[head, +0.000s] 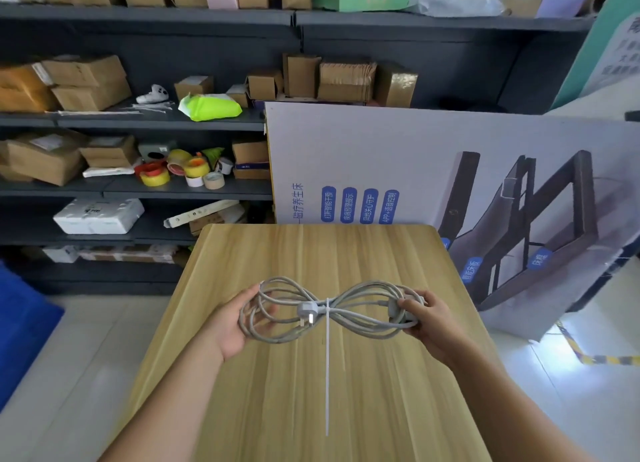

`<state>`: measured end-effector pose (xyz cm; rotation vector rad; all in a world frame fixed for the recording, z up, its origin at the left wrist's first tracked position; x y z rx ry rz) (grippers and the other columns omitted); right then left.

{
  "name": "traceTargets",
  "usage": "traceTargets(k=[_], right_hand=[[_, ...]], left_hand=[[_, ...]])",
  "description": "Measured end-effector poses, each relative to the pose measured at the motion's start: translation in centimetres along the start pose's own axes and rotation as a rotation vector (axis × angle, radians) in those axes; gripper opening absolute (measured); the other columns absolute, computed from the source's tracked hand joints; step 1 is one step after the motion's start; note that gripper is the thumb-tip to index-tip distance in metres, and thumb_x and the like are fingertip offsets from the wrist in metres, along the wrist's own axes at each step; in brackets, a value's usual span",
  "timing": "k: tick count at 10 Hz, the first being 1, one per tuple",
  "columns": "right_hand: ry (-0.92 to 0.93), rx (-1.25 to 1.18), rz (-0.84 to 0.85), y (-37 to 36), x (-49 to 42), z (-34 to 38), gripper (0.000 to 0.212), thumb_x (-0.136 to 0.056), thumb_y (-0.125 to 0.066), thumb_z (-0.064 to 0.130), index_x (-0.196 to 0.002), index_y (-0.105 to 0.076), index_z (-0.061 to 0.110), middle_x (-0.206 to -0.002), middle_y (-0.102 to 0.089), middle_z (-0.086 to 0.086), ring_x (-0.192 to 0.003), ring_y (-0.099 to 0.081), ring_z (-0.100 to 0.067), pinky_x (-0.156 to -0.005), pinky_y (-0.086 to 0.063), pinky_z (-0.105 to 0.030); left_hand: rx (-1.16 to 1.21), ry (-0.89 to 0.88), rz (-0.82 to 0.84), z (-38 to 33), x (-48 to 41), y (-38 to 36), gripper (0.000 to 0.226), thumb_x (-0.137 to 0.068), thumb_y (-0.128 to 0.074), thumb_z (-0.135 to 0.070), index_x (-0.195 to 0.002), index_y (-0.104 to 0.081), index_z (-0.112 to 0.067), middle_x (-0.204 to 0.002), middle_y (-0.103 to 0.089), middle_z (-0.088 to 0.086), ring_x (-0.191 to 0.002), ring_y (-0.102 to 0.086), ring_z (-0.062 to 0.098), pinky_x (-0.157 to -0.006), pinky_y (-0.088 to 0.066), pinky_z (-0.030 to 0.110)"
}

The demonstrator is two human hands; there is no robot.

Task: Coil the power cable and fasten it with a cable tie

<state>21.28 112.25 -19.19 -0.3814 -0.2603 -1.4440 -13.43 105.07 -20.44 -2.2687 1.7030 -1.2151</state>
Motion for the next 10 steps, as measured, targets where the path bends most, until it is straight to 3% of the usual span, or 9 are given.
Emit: traceTargets(k=[2,4,6,7,9,10], right_hand=[[-0.16,0.085,-0.02,0.6,-3.9,-8.8,0.034,-0.085,-0.066,0.006,-0.118,-0.057,0.008,-0.103,-0.066,-0.019,-0.08,-0.068,-0.023,-0.062,-0.054,-0.032],[-0.293,0.152,-0.168,2.6,-6.6,-17.9,0.039,-0.084,-0.069,0.006,-0.117,-0.049,0.011,-0.1,-0.064,-0.018,-0.079,-0.069,-0.029,-0.071,-0.058,-0.04],[-0.389,0.159,-0.247,3.9,-8.4,-24.6,0.042,-0.082,-0.071,0.007,-0.118,-0.05,0.009,-0.104,-0.065,-0.018,-0.085,-0.07,-0.03,-0.075,-0.059,-0.042],[-0.406,0.16,-0.256,4.3,-9.1,-26.4,0.046,-0.083,-0.069,0.006,-0.125,-0.048,0.006,-0.108,-0.064,-0.015,-0.089,-0.069,-0.03,-0.078,-0.059,-0.043],[-0.391,0.173,-0.213,4.1,-9.8,-27.2,0.055,-0.088,-0.065,0.008,-0.138,-0.042,0.011,-0.124,-0.061,-0.017,-0.089,-0.068,-0.024,-0.063,-0.056,-0.029],[-0.345,0.385,-0.219,4.0,-9.1,-25.8,0.071,-0.087,-0.068,0.028,-0.148,-0.032,0.018,-0.142,-0.048,-0.015,-0.116,-0.06,-0.032,-0.092,-0.054,-0.045]], left_hand=[[-0.166,0.071,-0.133,5.6,-3.7,5.0,0.024,-0.09,-0.065,-0.014,-0.115,-0.062,-0.013,-0.097,-0.067,0.01,-0.063,-0.069,0.024,-0.06,-0.057,0.038],[-0.302,0.125,-0.294,12.9,-8.4,9.5,0.032,-0.087,-0.068,-0.006,-0.117,-0.062,-0.015,-0.093,-0.068,0.01,-0.067,-0.063,0.025,-0.054,-0.054,0.032],[-0.343,0.184,-0.323,17.7,-12.2,12.4,0.032,-0.087,-0.068,-0.007,-0.117,-0.062,-0.016,-0.087,-0.068,0.012,-0.069,-0.065,0.023,-0.051,-0.054,0.028],[-0.403,0.16,-0.322,18.5,-13.6,13.1,0.035,-0.089,-0.065,-0.006,-0.124,-0.061,-0.011,-0.092,-0.069,0.009,-0.072,-0.064,0.018,-0.056,-0.052,0.027],[-0.492,0.139,-0.325,19.2,-14.8,13.7,0.04,-0.091,-0.055,0.005,-0.131,-0.056,0.003,-0.105,-0.069,0.008,-0.103,-0.061,0.026,-0.095,-0.048,0.036],[-0.59,0.092,-0.351,18.3,-14.1,13.2,0.046,-0.091,-0.055,0.004,-0.137,-0.05,0.001,-0.131,-0.061,0.011,-0.12,-0.057,0.025,-0.101,-0.043,0.03]])
Point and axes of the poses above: each hand's wrist, its own x-axis away from the middle knuckle, its own y-axis out of the back of the hand, z = x × y, the point moved 9 cm from there along -x, towards the middle knuckle
